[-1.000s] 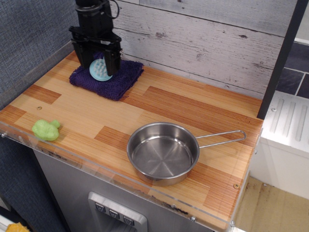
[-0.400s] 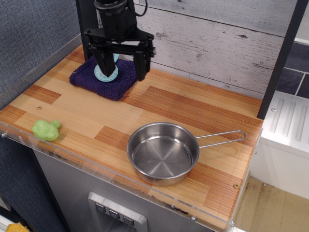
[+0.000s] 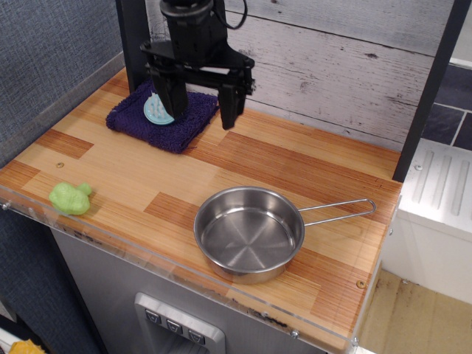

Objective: Put the light blue item on the dark blue item.

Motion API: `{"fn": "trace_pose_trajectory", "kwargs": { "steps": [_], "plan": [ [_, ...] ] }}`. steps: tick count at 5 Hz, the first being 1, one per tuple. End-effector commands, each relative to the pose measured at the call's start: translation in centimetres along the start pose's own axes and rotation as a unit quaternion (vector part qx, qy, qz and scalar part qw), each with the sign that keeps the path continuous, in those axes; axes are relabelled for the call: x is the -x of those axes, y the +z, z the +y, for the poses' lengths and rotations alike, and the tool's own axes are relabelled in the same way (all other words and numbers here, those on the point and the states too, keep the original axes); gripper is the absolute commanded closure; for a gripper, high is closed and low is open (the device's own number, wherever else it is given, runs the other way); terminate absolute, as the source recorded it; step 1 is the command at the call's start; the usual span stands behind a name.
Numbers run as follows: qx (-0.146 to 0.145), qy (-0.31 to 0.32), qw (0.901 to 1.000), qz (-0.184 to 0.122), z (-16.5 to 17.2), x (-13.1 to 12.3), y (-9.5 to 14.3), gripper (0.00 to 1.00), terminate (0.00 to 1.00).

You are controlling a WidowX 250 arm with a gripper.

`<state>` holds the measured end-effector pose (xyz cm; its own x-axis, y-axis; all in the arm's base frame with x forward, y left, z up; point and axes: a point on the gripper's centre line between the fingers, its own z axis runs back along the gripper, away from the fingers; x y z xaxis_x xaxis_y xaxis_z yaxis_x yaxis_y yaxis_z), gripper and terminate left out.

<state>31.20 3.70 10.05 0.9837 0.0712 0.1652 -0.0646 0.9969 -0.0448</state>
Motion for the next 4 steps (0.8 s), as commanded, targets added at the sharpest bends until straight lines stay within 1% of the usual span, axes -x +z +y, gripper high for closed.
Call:
{"fn": "trace_pose_trajectory", "kwargs": {
  "steps": [1,2,3,4],
  "plan": [
    [-0.018,-0.043,0.9987,-0.021,0.78,-1.52,1.89,0.00,0.00],
    [-0.017,-0.049,0.9986,-0.011,1.09,-1.63,1.72,0.00,0.00],
    [-0.017,-0.049,0.9986,-0.011,1.09,-1.63,1.72,0.00,0.00],
    [-0.017,-0.049,0.9986,-0.011,1.09,-1.63,1.72,0.00,1.00]
  ]
}}
